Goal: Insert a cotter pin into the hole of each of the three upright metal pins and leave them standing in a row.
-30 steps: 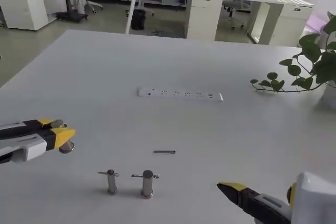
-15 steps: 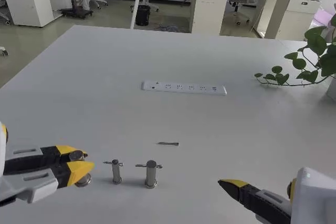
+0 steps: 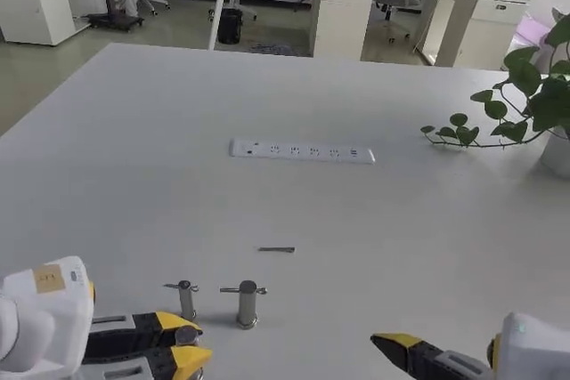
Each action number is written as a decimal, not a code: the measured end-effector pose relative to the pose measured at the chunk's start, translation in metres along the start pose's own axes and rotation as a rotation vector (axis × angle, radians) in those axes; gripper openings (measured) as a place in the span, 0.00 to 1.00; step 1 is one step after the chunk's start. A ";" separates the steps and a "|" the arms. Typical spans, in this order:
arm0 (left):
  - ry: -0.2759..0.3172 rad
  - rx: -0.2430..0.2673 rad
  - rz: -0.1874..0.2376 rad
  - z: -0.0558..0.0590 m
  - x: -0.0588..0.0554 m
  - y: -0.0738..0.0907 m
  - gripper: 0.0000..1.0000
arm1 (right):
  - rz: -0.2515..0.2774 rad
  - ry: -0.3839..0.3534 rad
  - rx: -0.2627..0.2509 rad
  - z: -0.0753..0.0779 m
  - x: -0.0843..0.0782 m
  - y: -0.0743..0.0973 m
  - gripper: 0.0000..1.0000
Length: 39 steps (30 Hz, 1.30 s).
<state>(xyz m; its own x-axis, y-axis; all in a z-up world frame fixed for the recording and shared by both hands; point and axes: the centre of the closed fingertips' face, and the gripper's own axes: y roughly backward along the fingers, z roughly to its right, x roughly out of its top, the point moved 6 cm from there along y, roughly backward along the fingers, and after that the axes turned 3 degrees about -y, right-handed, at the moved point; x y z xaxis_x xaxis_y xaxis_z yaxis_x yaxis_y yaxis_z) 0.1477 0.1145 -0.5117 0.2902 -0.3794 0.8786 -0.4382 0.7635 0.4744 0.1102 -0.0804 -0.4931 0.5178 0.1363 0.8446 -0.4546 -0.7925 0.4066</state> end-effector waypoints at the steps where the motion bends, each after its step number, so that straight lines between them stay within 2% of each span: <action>1: -0.010 -0.005 -0.003 0.001 -0.001 -0.002 0.11 | -0.002 -0.001 0.003 0.000 0.000 0.000 0.83; 7: -0.023 -0.020 -0.027 0.003 -0.009 -0.013 0.11 | -0.005 0.002 0.012 -0.001 0.003 -0.003 0.83; 11: -0.024 -0.019 -0.018 0.001 -0.011 -0.016 0.11 | -0.004 -0.004 0.010 -0.001 0.002 -0.004 0.83; 13: -0.039 -0.020 -0.025 0.001 -0.012 -0.018 0.11 | -0.002 -0.013 0.007 -0.001 0.001 -0.003 0.83; 16: -0.028 -0.020 -0.028 0.001 -0.015 -0.021 0.11 | -0.005 -0.019 0.003 0.000 0.000 -0.003 0.83; 19: -0.049 -0.018 -0.033 0.001 -0.017 -0.024 0.11 | -0.006 -0.023 0.002 0.000 0.000 -0.003 0.83; 23: -0.035 -0.026 -0.012 0.001 -0.016 -0.025 0.11 | -0.014 -0.020 0.003 0.000 0.000 -0.004 0.83; 27: -0.049 -0.032 -0.007 0.001 -0.015 -0.025 0.12 | -0.009 -0.021 0.001 -0.001 0.000 -0.004 0.83; 28: -0.038 -0.034 -0.003 0.002 -0.016 -0.025 0.12 | -0.008 -0.020 0.000 -0.001 0.001 -0.004 0.83; 29: 0.014 -0.040 0.010 0.003 -0.016 -0.025 0.12 | -0.007 -0.019 -0.001 -0.001 0.000 -0.004 0.83; 33: -0.003 -0.035 0.030 0.003 -0.016 -0.024 0.13 | -0.008 -0.020 -0.005 -0.001 0.001 -0.004 0.83; 35: 0.009 -0.037 0.038 0.002 -0.016 -0.024 0.13 | -0.007 -0.022 -0.006 0.000 0.001 -0.004 0.83; 36: 0.050 -0.048 0.046 0.003 -0.015 -0.024 0.14 | -0.007 -0.023 -0.006 0.000 0.001 -0.004 0.83; 37: 0.067 -0.062 0.056 0.004 -0.014 -0.024 0.16 | -0.007 -0.022 -0.004 0.000 0.001 -0.004 0.83; 39: 0.067 -0.073 0.059 0.004 -0.012 -0.023 0.27 | -0.009 -0.020 -0.003 0.000 0.001 -0.004 0.83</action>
<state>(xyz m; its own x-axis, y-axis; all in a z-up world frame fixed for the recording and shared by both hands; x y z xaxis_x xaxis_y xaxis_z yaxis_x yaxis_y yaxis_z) 0.1507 0.0993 -0.5327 0.3234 -0.2988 0.8979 -0.3933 0.8206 0.4147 0.1127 -0.0764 -0.4935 0.5360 0.1321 0.8338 -0.4519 -0.7894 0.4155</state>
